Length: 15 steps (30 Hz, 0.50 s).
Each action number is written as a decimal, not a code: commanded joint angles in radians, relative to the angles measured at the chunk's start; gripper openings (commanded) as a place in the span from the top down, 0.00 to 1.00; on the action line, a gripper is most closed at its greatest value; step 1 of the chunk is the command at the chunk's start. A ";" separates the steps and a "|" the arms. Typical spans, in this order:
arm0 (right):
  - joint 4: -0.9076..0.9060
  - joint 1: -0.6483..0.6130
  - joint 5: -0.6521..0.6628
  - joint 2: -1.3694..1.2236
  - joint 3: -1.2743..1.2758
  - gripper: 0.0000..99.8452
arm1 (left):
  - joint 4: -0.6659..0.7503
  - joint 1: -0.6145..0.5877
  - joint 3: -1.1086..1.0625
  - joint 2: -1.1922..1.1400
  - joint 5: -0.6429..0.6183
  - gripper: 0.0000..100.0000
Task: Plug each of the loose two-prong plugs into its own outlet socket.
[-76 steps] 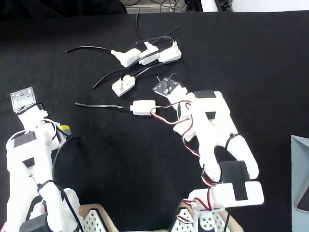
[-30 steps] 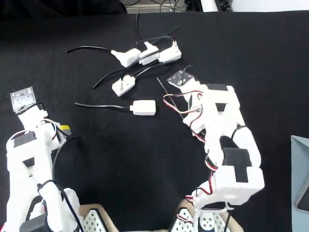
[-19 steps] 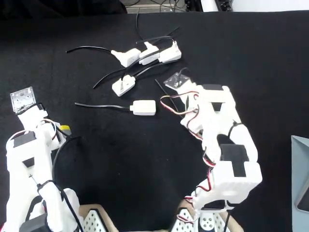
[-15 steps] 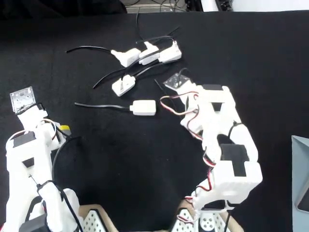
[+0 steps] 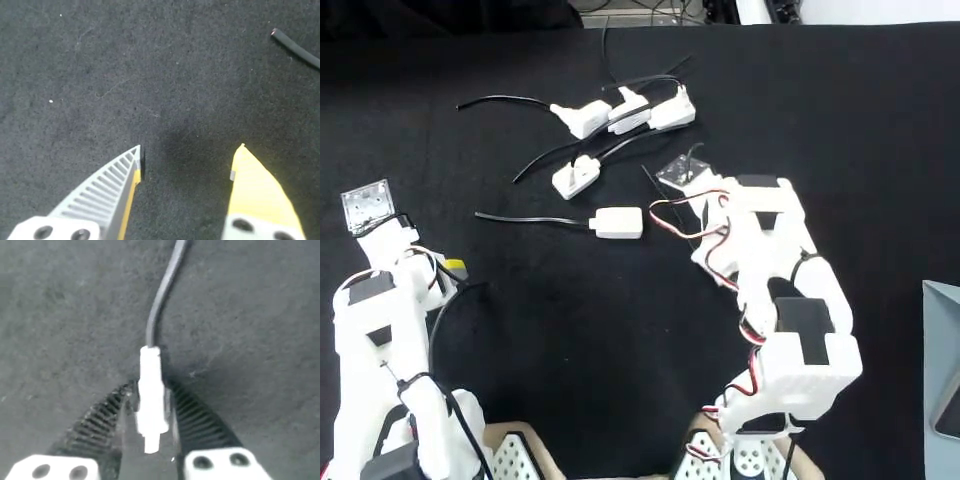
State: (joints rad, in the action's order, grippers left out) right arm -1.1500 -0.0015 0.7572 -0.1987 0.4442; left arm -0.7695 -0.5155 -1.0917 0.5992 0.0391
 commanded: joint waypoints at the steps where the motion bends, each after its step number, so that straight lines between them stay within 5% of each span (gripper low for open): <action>1: -0.095 -0.018 -0.009 0.002 -0.068 0.92 | 0.014 0.013 0.005 0.021 0.011 0.71; 15: -0.158 -0.037 -0.008 -0.054 -0.137 0.94 | 0.014 0.013 0.005 0.020 0.011 0.71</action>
State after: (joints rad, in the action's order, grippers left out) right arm -1.3004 -0.0077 0.7572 -0.2401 0.3537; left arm -0.7695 -0.5155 -1.0917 0.5992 0.0391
